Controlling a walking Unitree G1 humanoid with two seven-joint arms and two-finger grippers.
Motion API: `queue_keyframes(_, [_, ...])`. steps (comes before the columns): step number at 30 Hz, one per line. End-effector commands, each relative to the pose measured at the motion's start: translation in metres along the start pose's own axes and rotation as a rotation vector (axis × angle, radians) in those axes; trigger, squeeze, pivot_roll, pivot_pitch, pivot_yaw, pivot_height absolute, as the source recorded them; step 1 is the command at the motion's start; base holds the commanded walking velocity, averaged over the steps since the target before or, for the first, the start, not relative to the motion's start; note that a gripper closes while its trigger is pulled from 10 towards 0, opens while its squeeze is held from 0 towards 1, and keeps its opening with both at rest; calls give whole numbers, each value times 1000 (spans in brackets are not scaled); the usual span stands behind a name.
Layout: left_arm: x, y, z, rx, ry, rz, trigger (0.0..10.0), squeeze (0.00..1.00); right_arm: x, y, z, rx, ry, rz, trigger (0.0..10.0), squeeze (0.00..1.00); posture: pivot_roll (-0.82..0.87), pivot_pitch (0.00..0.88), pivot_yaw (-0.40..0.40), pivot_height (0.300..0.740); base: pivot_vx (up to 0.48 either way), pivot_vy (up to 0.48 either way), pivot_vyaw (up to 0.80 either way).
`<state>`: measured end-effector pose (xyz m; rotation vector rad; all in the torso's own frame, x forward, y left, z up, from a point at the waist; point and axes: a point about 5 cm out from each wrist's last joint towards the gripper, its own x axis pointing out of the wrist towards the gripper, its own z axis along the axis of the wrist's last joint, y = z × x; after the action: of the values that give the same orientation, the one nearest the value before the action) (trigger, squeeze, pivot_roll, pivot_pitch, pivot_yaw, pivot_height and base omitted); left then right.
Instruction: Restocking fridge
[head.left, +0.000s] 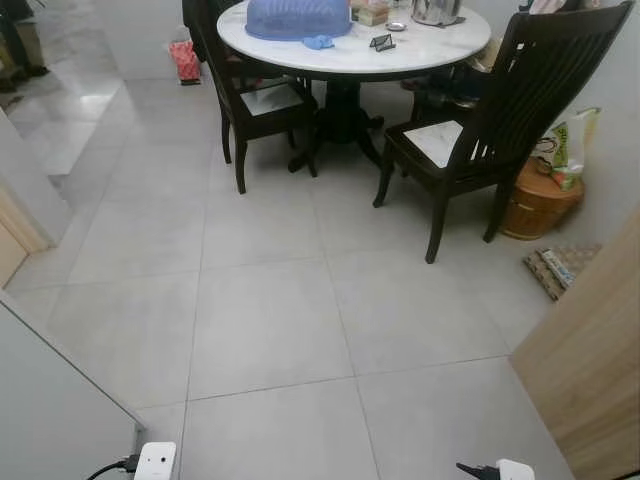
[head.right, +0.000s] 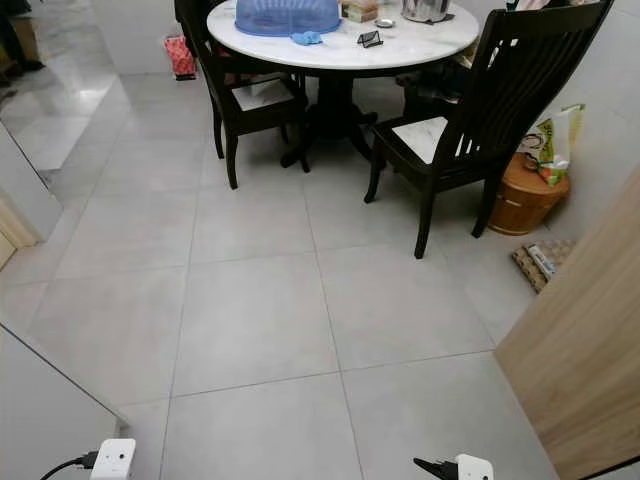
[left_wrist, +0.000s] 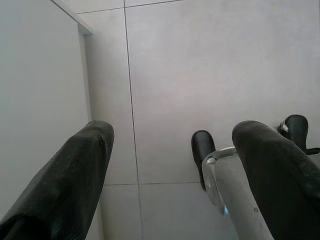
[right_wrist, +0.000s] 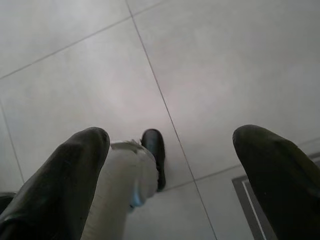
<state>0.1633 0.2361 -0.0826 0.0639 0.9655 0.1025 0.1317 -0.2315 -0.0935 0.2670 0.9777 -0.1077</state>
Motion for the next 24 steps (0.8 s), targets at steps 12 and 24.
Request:
queue_keyframes(12, [-1, 7, -4, -54, 22, 44, 10000, 0, 3, 6, 7, -58, 4, 24, 10000, 0, -76, 0, -43, 740, 0, 0, 0])
queue_keyframes(24, [-2, 7, -9, -116, 27, 81, 10000, 0, 4, 6, 15, -191, 13, 60, 10000, 0, 41, 4, -122, 740, 0, 0, 0])
